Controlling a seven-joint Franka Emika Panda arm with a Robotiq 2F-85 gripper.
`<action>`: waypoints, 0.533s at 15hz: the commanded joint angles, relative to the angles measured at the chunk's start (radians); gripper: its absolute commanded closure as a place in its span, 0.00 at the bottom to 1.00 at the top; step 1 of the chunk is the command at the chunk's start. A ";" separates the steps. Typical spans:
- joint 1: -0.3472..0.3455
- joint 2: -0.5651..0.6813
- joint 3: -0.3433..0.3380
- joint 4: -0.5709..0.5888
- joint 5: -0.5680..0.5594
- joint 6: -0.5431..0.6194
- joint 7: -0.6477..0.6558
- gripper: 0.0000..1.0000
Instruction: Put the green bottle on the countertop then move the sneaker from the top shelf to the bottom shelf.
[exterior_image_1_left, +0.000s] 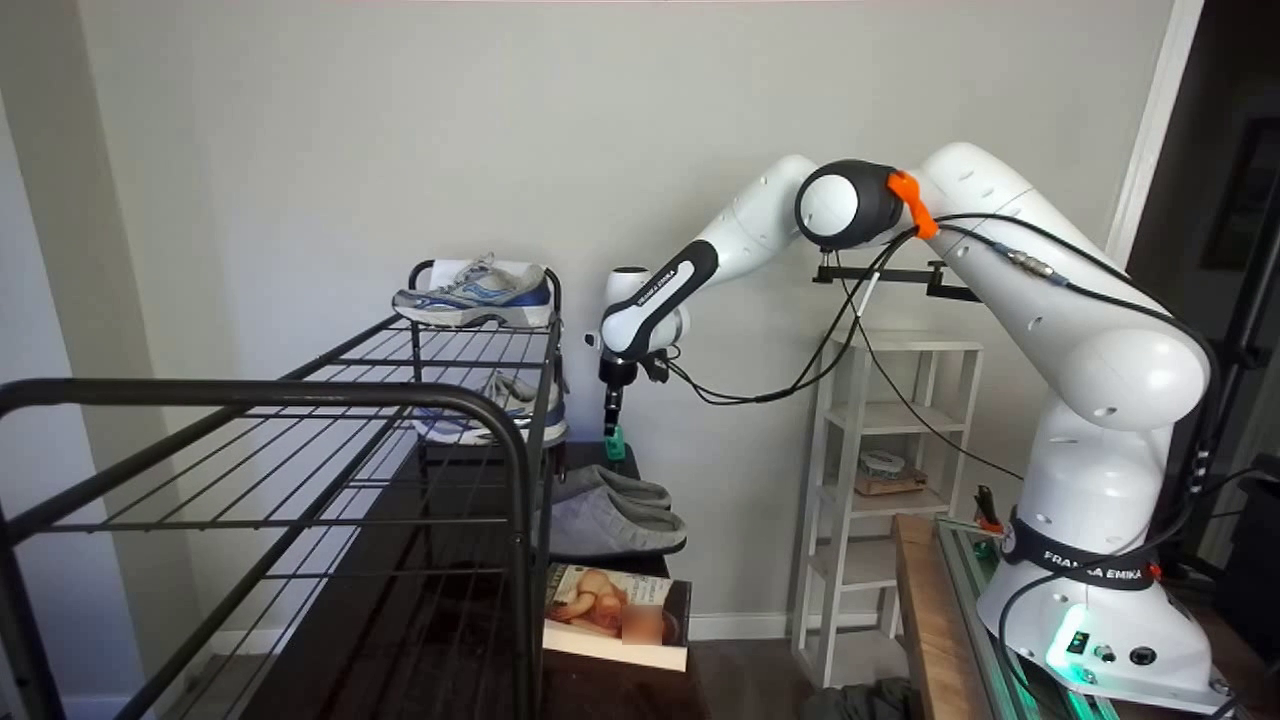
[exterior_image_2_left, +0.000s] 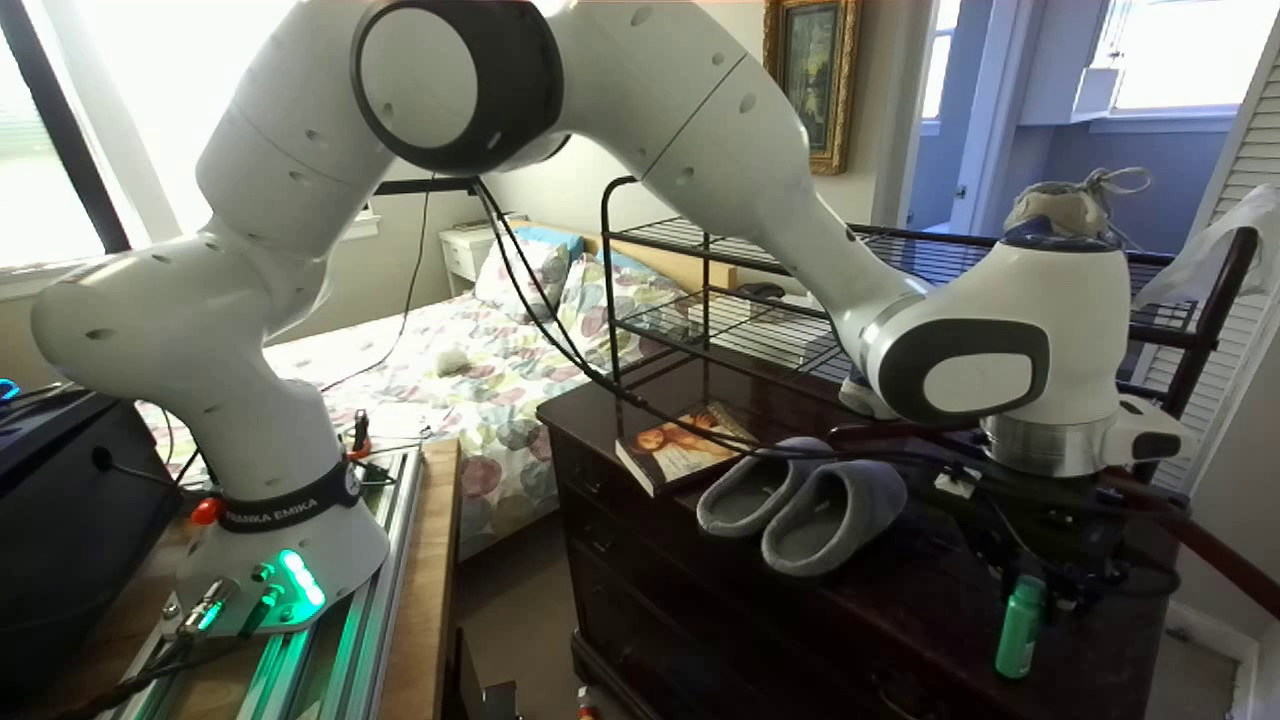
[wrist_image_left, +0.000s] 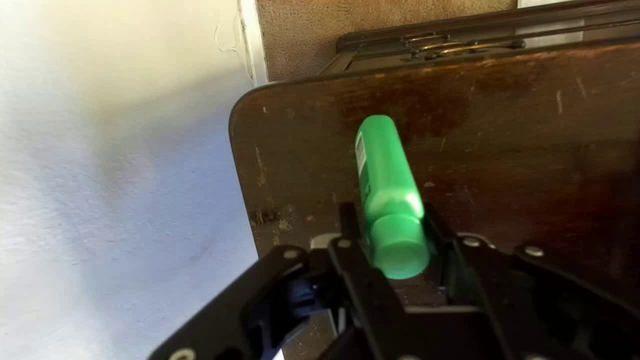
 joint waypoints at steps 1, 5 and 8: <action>-0.016 -0.007 0.016 -0.024 -0.012 0.020 -0.007 0.33; -0.010 -0.022 0.007 -0.041 -0.019 0.018 0.004 0.04; 0.007 -0.045 -0.014 -0.066 -0.032 0.026 0.031 0.00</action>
